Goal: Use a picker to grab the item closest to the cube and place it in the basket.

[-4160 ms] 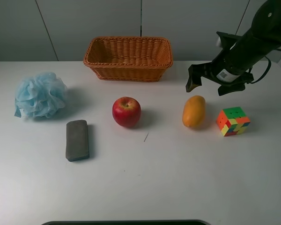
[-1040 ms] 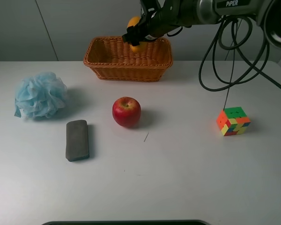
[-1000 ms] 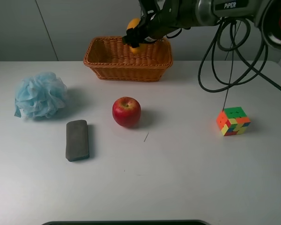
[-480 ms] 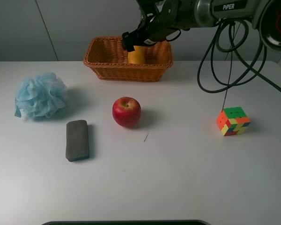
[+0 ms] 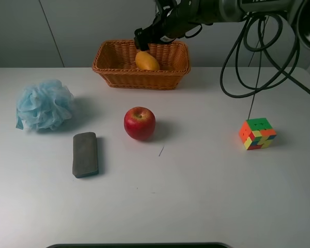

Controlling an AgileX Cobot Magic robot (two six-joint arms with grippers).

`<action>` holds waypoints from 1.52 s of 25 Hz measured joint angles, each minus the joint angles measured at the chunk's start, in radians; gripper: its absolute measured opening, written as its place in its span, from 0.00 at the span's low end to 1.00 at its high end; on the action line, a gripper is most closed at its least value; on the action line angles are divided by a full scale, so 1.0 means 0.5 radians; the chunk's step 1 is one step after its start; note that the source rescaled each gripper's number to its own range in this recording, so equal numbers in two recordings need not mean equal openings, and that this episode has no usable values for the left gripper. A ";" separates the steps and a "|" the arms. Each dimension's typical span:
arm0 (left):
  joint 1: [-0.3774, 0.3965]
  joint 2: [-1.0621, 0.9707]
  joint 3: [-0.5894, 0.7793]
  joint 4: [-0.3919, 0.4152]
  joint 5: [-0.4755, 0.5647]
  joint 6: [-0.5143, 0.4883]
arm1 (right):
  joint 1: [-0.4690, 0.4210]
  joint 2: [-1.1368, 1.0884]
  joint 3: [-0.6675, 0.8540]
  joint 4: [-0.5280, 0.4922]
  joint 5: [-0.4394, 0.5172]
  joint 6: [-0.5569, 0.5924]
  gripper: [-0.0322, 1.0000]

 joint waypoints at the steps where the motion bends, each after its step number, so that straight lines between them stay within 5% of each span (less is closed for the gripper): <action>1: 0.000 0.000 0.000 0.000 0.000 0.000 | 0.000 -0.045 0.000 -0.011 0.028 0.000 1.00; 6: 0.000 0.000 0.000 0.000 0.000 0.000 | -0.113 -0.372 0.000 -0.036 0.321 0.000 1.00; 24: 0.000 0.000 0.000 0.000 0.000 0.009 | -1.117 -1.729 0.169 -0.251 1.606 0.039 1.00; 38: 0.000 0.000 0.000 0.000 0.000 0.012 | -1.156 -3.255 1.760 -0.177 1.204 0.046 1.00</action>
